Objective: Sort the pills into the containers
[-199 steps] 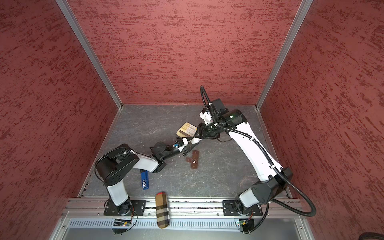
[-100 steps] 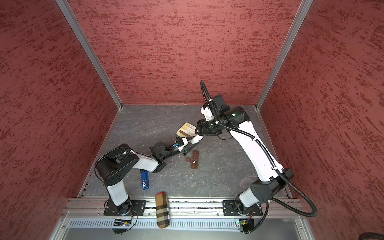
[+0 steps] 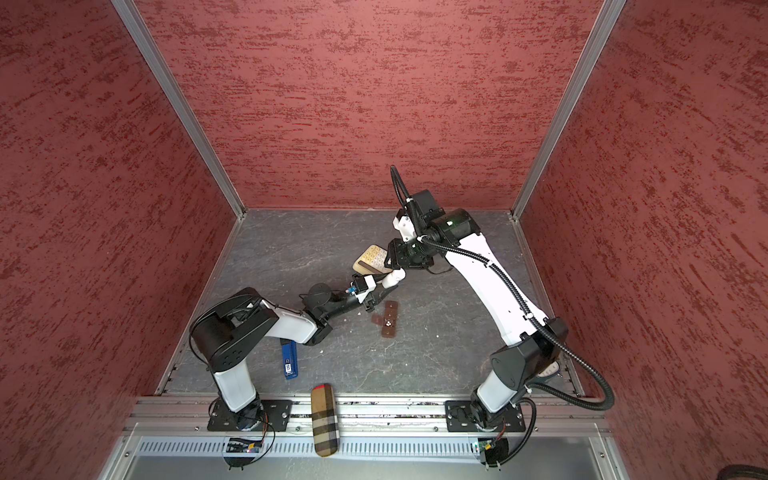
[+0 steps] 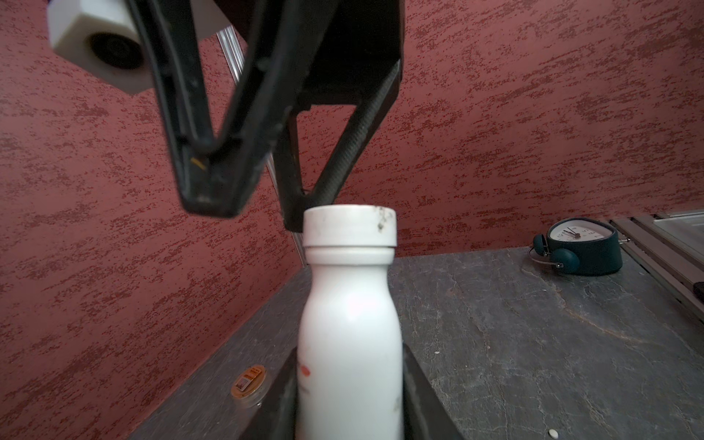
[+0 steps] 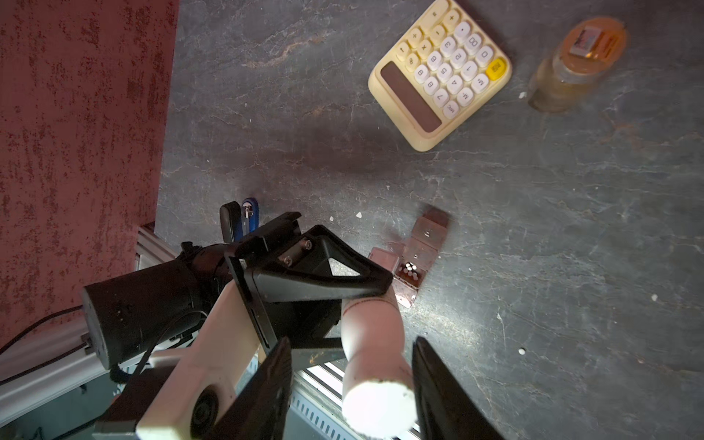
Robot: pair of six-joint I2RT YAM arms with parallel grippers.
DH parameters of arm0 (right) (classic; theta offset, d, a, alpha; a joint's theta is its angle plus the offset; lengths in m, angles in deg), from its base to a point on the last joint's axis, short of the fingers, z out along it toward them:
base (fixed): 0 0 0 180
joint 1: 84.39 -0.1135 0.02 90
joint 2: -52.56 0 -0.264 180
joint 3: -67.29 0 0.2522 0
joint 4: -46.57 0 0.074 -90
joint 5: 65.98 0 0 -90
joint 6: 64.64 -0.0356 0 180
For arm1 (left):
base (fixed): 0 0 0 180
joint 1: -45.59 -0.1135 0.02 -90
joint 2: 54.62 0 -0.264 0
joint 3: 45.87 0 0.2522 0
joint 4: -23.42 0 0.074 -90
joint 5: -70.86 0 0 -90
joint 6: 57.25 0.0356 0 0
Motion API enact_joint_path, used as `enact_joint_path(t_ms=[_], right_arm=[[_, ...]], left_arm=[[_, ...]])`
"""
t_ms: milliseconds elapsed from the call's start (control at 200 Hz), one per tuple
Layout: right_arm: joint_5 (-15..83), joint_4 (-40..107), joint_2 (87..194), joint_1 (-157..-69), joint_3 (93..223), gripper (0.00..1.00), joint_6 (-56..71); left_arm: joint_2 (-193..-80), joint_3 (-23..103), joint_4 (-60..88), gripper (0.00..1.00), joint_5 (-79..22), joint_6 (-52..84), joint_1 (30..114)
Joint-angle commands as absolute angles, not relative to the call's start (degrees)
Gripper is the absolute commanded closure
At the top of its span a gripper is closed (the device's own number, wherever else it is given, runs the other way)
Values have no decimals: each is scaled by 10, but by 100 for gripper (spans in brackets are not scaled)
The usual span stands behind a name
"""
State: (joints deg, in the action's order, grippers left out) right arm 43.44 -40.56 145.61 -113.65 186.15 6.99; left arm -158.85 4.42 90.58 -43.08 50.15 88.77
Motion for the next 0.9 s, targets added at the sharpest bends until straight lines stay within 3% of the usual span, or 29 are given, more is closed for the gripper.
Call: enact_joint_path(t_ms=[0, 506, 696, 897], right_arm=[[453, -394, 1435, -1142, 1845, 49, 82], [454, -404, 1383, -1150, 1801, 54, 82], [402, -414, 1384, -1150, 1824, 45, 89], [396, -424, 1412, -1150, 1841, 46, 106]], left_arm=[[-1588, 49, 906, 100, -430, 495, 888], [-1593, 55, 906, 100, -434, 492, 881], [-1588, 50, 906, 100, -436, 491, 883], [-1582, 44, 905, 100, -433, 490, 885]])
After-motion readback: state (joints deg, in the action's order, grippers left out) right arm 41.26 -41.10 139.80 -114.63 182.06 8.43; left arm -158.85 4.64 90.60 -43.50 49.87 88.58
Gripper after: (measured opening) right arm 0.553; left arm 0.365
